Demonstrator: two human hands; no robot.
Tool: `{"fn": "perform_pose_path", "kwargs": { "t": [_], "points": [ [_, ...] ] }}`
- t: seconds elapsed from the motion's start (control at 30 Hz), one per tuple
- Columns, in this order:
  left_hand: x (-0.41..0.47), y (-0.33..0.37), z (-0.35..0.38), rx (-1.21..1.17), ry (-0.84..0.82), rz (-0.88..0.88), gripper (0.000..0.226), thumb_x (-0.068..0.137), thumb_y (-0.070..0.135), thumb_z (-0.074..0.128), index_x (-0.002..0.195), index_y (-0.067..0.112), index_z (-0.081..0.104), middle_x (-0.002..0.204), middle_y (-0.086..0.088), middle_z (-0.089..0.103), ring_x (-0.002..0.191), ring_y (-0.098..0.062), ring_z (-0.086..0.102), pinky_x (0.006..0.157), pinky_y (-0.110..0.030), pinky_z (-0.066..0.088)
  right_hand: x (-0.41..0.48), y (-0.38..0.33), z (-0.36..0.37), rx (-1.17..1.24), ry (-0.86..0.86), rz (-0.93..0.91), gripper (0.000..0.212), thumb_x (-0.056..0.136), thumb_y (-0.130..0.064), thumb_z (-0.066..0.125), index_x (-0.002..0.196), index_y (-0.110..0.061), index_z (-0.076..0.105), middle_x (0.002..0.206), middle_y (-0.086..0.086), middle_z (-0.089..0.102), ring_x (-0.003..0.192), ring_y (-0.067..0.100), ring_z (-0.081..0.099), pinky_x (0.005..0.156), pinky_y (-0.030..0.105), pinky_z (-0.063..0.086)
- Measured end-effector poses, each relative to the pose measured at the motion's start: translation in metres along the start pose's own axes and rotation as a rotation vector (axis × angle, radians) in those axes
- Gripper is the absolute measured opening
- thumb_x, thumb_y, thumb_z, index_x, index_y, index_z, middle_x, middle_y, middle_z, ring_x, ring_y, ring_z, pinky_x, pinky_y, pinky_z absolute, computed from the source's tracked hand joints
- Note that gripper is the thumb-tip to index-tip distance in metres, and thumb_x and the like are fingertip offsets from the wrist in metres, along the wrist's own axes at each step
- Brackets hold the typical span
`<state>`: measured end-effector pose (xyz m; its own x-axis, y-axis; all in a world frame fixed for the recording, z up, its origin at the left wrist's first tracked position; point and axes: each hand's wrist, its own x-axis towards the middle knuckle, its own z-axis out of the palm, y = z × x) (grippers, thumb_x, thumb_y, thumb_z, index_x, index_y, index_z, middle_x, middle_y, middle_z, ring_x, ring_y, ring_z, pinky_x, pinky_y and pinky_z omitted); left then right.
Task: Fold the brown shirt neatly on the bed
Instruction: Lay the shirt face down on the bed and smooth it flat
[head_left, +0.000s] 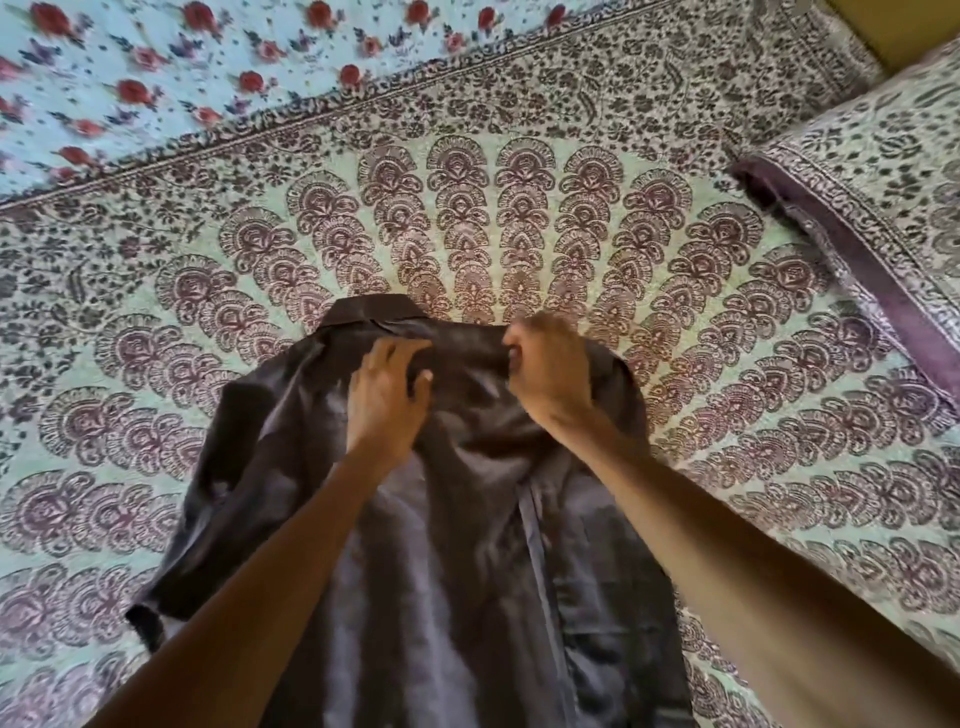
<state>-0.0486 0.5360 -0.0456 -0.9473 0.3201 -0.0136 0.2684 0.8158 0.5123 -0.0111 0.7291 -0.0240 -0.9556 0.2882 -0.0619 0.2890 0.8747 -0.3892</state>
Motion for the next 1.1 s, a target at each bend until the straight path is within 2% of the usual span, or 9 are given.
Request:
{"fn": "perform_pose_path", "kwargs": {
  "t": [0.17, 0.3, 0.47, 0.6, 0.7, 0.8, 0.87, 1.0, 1.1],
  "points": [
    [-0.008, -0.088, -0.051, 0.186, 0.288, -0.472, 0.039, 0.086, 0.02, 0.051, 0.124, 0.014, 0.05, 0.125, -0.016, 0.05, 0.115, -0.038, 0.046, 0.097, -0.049, 0.036, -0.012, -0.09, 0.05, 0.096, -0.242, -0.258, 0.03, 0.094, -0.028, 0.055, 0.123, -0.023, 0.058, 0.119, 0.005, 0.056, 0.112, 0.027, 0.052, 0.085, 0.041, 0.05],
    [-0.004, -0.167, -0.082, 0.08, 0.023, -0.842, 0.052, 0.091, 0.041, 0.048, 0.133, 0.01, 0.045, 0.137, -0.021, 0.042, 0.131, -0.04, 0.034, 0.108, -0.05, 0.027, -0.017, -0.146, 0.085, 0.004, -0.274, -0.264, 0.05, 0.094, -0.045, 0.047, 0.141, -0.029, 0.041, 0.144, 0.006, 0.041, 0.13, 0.032, 0.038, 0.096, 0.051, 0.041],
    [0.005, -0.196, -0.099, -0.237, -0.212, -0.597, 0.017, 0.089, 0.036, 0.059, 0.084, 0.02, 0.062, 0.09, -0.006, 0.061, 0.087, -0.022, 0.058, 0.087, -0.036, 0.046, -0.017, -0.164, 0.11, -0.105, -0.265, -0.104, 0.055, 0.094, -0.055, 0.038, 0.144, -0.032, 0.036, 0.151, 0.006, 0.034, 0.134, 0.032, 0.032, 0.098, 0.056, 0.032],
    [0.013, -0.199, -0.104, -0.728, -0.247, -0.556, 0.017, 0.083, 0.016, 0.065, 0.073, 0.017, 0.052, 0.059, -0.001, 0.054, 0.051, -0.004, 0.051, 0.061, -0.028, 0.035, -0.021, -0.163, 0.117, -0.167, -0.178, -0.126, 0.059, 0.091, -0.058, 0.035, 0.143, -0.031, 0.039, 0.147, 0.004, 0.039, 0.13, 0.032, 0.038, 0.091, 0.053, 0.035],
    [0.014, -0.196, -0.117, -0.52, -0.511, -0.422, 0.015, 0.086, 0.033, 0.067, 0.078, 0.022, 0.06, 0.058, 0.013, 0.064, 0.054, 0.004, 0.056, 0.062, -0.018, 0.043, -0.018, -0.163, 0.121, -0.199, -0.163, -0.1, 0.07, 0.088, -0.064, 0.023, 0.145, -0.026, 0.037, 0.147, 0.003, 0.039, 0.128, 0.033, 0.039, 0.088, 0.055, 0.036],
    [0.019, -0.215, -0.134, -0.29, -0.723, -0.326, 0.055, 0.075, 0.067, 0.063, 0.087, 0.014, 0.068, 0.076, -0.005, 0.067, 0.068, -0.012, 0.06, 0.071, -0.025, 0.047, -0.013, -0.164, 0.124, -0.23, -0.181, -0.078, 0.073, 0.088, -0.067, 0.016, 0.146, -0.028, 0.035, 0.149, 0.0, 0.034, 0.129, 0.033, 0.036, 0.09, 0.056, 0.035],
    [0.026, -0.23, -0.142, -0.212, -0.702, -0.314, 0.066, 0.078, 0.068, 0.056, 0.083, 0.004, 0.068, 0.073, -0.01, 0.063, 0.066, -0.016, 0.057, 0.069, -0.028, 0.043, -0.012, -0.168, 0.127, -0.247, -0.177, -0.051, 0.071, 0.089, -0.068, 0.019, 0.147, -0.029, 0.033, 0.149, -0.001, 0.033, 0.128, 0.033, 0.035, 0.091, 0.055, 0.034],
    [0.031, -0.236, -0.143, -0.112, -0.367, -0.297, 0.042, 0.093, 0.04, 0.058, 0.069, 0.006, 0.067, 0.048, 0.007, 0.053, 0.047, 0.0, 0.049, 0.055, -0.019, 0.035, -0.01, -0.178, 0.13, -0.276, -0.155, 0.004, 0.071, 0.09, -0.07, 0.024, 0.15, -0.031, 0.028, 0.149, 0.001, 0.034, 0.124, 0.033, 0.036, 0.091, 0.056, 0.032],
    [0.027, -0.24, -0.128, 0.003, -0.276, -0.311, 0.043, 0.092, 0.042, 0.059, 0.077, 0.003, 0.067, 0.066, -0.001, 0.062, 0.067, -0.013, 0.059, 0.069, -0.029, 0.043, -0.005, -0.181, 0.131, -0.267, -0.176, 0.034, 0.071, 0.091, -0.07, 0.024, 0.151, -0.032, 0.024, 0.149, 0.002, 0.031, 0.124, 0.035, 0.034, 0.093, 0.058, 0.03]
  ]
}}
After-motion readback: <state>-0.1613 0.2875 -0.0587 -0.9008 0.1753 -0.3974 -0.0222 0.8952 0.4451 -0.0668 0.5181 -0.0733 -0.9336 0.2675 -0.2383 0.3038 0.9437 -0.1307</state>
